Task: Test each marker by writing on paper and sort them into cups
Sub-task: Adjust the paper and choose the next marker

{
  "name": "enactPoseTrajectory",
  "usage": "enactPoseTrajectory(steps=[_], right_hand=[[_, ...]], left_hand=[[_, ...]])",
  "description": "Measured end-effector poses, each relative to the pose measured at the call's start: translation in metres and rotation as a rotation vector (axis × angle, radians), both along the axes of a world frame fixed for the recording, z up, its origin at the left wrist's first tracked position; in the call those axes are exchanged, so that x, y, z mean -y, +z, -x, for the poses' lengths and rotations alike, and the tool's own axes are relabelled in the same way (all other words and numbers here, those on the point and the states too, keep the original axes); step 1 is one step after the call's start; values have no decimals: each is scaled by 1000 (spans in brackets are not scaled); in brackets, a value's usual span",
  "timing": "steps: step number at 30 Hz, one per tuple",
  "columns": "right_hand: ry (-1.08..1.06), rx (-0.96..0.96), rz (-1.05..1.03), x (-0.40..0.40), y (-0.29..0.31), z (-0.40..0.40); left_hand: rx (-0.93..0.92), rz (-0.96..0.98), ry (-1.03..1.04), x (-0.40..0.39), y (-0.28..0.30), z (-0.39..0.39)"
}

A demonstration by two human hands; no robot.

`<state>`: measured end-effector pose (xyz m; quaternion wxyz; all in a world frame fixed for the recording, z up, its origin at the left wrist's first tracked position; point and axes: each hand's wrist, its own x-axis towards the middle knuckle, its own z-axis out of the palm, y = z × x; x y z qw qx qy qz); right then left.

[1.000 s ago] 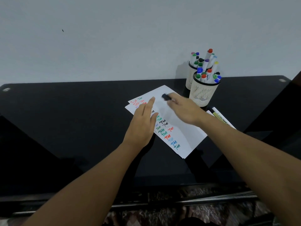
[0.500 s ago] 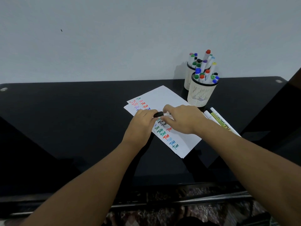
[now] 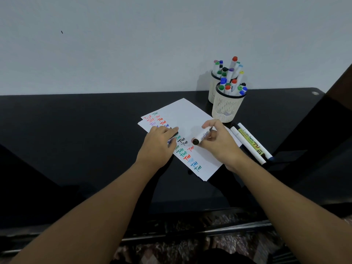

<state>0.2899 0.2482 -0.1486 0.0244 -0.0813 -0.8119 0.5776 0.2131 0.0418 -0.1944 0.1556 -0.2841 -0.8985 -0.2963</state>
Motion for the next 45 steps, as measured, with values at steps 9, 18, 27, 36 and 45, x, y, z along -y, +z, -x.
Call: enactPoseTrajectory(steps=[9, 18, 27, 36, 45], right_hand=[[24, -112, -100, -2, -8, -32], [50, -103, -148, 1, -13, -34], [91, -110, -195, 0, -14, -33], [49, -114, -230, 0, -14, -31], [59, -87, -241, -1, -13, -35]], left_hand=[[28, 32, 12, -1, 1, 1], [50, 82, 42, -2, 2, 1], [63, 103, 50, -3, 3, 1], [63, 108, 52, -3, 3, 0], [66, 105, 54, -2, 2, 1]])
